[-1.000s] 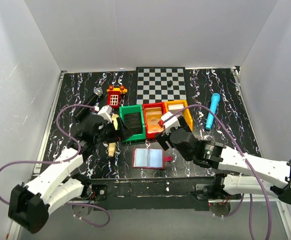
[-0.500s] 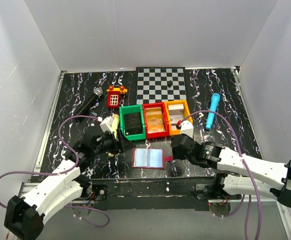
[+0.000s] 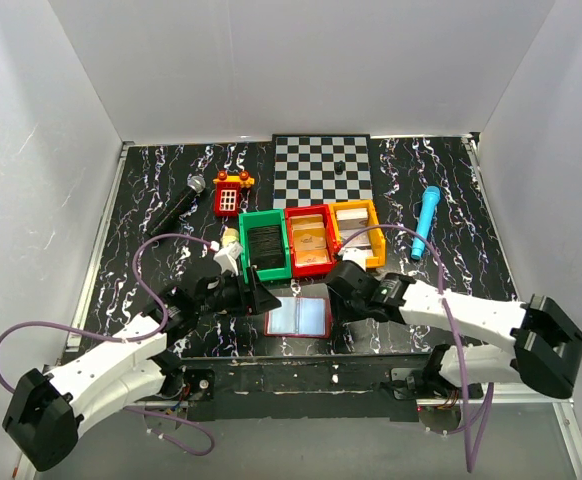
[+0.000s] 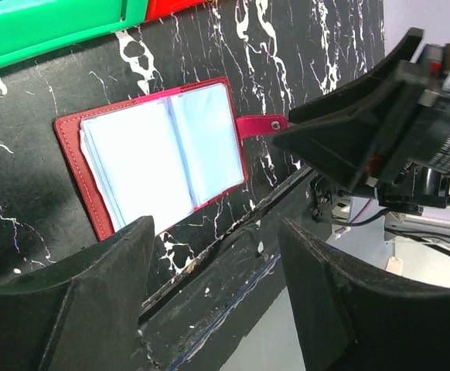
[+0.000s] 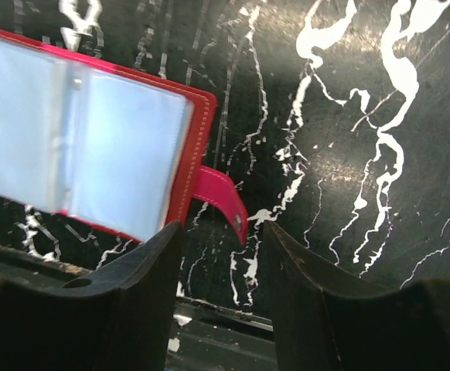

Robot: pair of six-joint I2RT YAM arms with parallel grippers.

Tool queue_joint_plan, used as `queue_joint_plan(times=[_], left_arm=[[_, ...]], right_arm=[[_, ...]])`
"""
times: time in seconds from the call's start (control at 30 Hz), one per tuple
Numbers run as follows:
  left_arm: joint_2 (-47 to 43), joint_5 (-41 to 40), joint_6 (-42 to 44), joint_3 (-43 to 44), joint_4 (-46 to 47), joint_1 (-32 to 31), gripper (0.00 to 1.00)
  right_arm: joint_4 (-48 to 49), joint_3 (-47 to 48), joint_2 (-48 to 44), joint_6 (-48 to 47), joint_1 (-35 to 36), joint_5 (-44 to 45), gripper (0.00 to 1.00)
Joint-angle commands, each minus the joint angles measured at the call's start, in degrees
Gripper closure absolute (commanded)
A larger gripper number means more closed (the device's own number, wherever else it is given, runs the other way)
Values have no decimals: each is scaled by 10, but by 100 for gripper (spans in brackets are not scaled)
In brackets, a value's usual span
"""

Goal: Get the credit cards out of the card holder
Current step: Remove the credit card from the card holder.

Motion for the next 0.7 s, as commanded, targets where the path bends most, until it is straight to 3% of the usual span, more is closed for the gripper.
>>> queue_joint_plan(times=[0.0, 0.2, 0.5, 0.6, 0.67], left_arm=[[6, -10, 3, -2, 12, -4, 36], [18, -11, 6, -8, 15, -10, 36], [43, -10, 8, 3, 20, -23, 37], [50, -11, 7, 11, 20, -30, 37], [56, -13, 7, 14, 20, -36, 38]], right_arm=[[-1, 22, 28, 12, -16, -27, 48], [8, 17, 38, 12, -36, -53, 52], [5, 22, 59, 6, -39, -95, 80], [1, 17, 44, 9, -38, -98, 98], [-5, 15, 23, 11, -37, -95, 99]])
